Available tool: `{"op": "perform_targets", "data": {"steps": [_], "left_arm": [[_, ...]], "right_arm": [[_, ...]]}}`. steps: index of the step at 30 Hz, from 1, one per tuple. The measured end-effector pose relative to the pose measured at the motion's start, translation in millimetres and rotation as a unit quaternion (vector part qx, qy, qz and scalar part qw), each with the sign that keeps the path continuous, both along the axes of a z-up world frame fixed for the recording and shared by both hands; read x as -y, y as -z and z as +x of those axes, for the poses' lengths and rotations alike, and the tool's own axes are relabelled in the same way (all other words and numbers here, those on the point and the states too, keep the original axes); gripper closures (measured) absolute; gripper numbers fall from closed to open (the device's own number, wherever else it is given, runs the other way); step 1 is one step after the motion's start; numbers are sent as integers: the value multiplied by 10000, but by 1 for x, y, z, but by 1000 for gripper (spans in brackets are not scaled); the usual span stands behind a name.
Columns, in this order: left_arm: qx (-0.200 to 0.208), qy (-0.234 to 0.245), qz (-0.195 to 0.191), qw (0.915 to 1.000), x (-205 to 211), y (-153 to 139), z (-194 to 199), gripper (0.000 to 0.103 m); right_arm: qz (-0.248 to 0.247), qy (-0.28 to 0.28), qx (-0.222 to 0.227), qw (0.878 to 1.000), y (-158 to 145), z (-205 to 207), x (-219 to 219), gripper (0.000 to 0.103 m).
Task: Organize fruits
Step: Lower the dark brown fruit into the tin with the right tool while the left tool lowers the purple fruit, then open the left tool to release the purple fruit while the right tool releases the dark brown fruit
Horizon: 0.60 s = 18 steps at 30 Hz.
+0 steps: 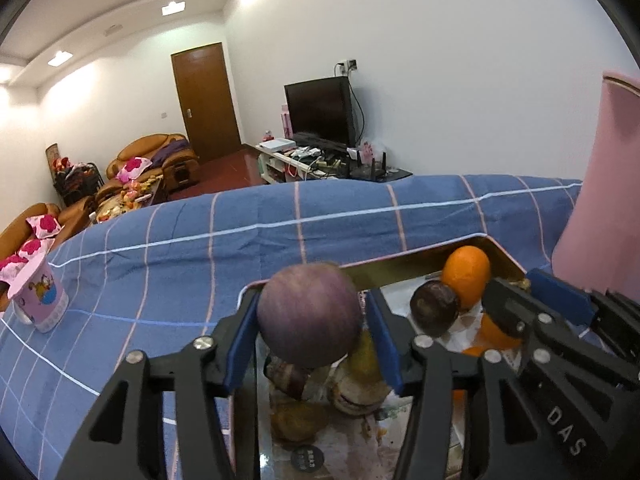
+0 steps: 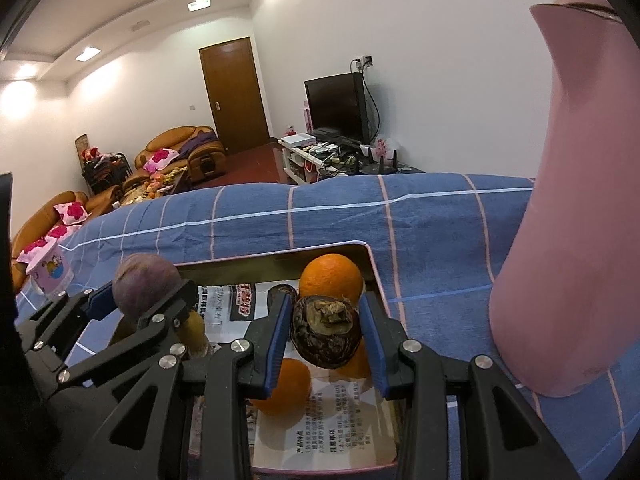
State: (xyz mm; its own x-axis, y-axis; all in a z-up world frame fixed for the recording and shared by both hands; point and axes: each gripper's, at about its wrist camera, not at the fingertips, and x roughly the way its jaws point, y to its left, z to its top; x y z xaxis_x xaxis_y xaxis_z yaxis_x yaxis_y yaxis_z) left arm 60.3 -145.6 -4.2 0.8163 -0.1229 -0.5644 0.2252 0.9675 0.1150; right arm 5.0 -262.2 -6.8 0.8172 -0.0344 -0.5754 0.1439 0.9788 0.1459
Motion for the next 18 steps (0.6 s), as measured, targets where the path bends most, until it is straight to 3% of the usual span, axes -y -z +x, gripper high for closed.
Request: {"op": "perform_targets", "data": {"steps": [4, 6, 9, 12, 15, 18], "left_arm": [[-6, -76, 28, 10000, -1, 1, 1, 26], [51, -212, 62, 9997, -3, 0, 0, 13], [331, -292, -49, 9990, -10, -4, -9, 6], [659, -366, -136, 9971, -19, -10, -20, 0], [775, -256, -173, 9965, -22, -12, -27, 0], [947, -193, 4, 9953, -20, -12, -38, 0]], "right_arm": [[85, 81, 15, 9999, -1, -3, 4, 65], [179, 125, 42, 9998, -1, -6, 8, 65], [370, 140, 145, 9991, -3, -11, 14, 62], [392, 214, 406, 9982, -9, -20, 17, 48], [418, 257, 839, 9953, -16, -32, 17, 14], [50, 407, 1330, 9903, -23, -47, 6, 13]]}}
